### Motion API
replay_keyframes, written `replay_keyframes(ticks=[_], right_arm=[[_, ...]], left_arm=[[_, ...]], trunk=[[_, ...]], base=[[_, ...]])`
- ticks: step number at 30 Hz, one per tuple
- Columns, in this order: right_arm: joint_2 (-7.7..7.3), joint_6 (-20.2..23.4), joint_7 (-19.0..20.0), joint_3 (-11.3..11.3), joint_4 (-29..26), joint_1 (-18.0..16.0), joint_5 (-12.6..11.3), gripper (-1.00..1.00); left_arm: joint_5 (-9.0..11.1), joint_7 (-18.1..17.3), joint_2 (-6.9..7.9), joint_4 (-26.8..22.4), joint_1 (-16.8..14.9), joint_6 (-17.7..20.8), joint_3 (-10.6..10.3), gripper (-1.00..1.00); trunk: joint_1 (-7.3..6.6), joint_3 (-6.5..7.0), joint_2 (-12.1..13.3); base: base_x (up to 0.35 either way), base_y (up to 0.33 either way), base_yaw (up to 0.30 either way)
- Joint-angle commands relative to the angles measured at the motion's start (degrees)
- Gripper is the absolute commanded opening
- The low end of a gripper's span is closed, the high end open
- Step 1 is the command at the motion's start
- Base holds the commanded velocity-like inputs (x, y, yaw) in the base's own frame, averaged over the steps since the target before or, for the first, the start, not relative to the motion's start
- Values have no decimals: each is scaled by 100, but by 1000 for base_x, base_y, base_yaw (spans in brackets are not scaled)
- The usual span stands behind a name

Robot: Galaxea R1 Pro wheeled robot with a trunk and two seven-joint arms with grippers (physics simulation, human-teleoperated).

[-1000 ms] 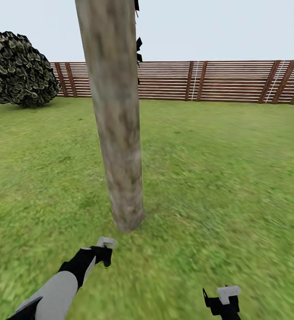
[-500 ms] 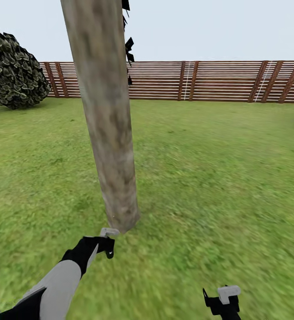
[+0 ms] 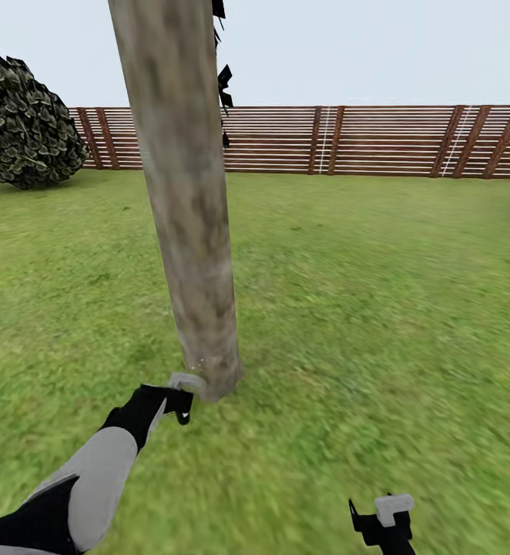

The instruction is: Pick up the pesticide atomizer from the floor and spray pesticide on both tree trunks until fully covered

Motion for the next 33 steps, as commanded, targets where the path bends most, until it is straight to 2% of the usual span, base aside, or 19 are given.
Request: replay_keyframes(ticks=[1,3,5,8,11,13,15,18,20,21,22,24,25,26,28,30,31,33], right_arm=[[-4,0,0,4,3,0,0,100],[-13,0,-3,9,7,0,0,100],[-16,0,-6,10,12,0,0,100],[-26,-1,-16,11,25,0,-2,100],[-47,0,-25,4,33,0,-8,100],[-51,0,-26,3,34,0,-9,100],[-52,0,-26,2,40,0,-9,100],[-53,0,-26,2,43,0,-9,100],[-53,0,-26,2,43,0,-9,100],[-53,0,-26,2,43,0,-9,100],[-53,0,-26,2,43,0,-9,100],[-53,0,-26,2,43,0,-9,100],[-53,0,-26,2,43,0,-9,100],[-53,0,-26,2,45,0,-9,100],[-53,0,-26,4,48,0,-9,100],[-53,0,-26,5,51,0,-5,100],[-53,0,-26,6,51,0,-5,100],[-53,0,-26,8,51,0,-3,100]], left_arm=[[33,-30,235,-65,-19,50,12,-100],[34,-366,549,-144,-22,77,19,-100],[18,-687,631,-175,9,85,-3,-100],[4,-794,488,-210,18,87,1,-100],[-4,-813,254,-215,27,84,-3,-100],[-5,-825,202,-216,26,80,-6,-100],[-8,-836,223,-216,-1,81,-19,-100],[-32,-839,350,-356,-30,88,-24,-100],[-23,-847,527,-547,-32,163,-20,-100],[-5,-854,710,-748,-32,440,-17,-100],[-1,-856,723,-837,-32,559,-17,-100],[4,-858,618,-910,-33,660,-49,-100],[2,-858,471,-944,-37,687,-157,-100],[5,-857,239,-1032,-39,712,-376,-100],[14,-857,27,-1111,-42,769,-576,-100],[29,-857,-68,-1203,-95,969,-661,-100],[43,-903,-64,-1281,-173,1152,-679,-100],[46,-1095,8,-1374,-228,1268,-680,-100]], trunk=[[0,0,0],[0,0,0],[0,0,0],[0,0,0],[0,0,0],[0,0,0],[0,0,0],[0,0,0],[0,0,0],[0,0,0],[0,0,0],[0,0,0],[0,0,0],[0,0,0],[0,0,0],[0,0,0],[0,0,0],[0,0,0]], base=[[0,0,0],[0,0,0],[0,0,0],[-181,0,0],[-307,0,0],[-336,0,0],[-166,0,0],[-28,0,0],[-8,0,0],[-2,0,0],[-1,0,0],[0,0,0],[0,0,0],[0,0,0],[0,0,0],[0,0,0],[0,0,0],[0,0,0]])
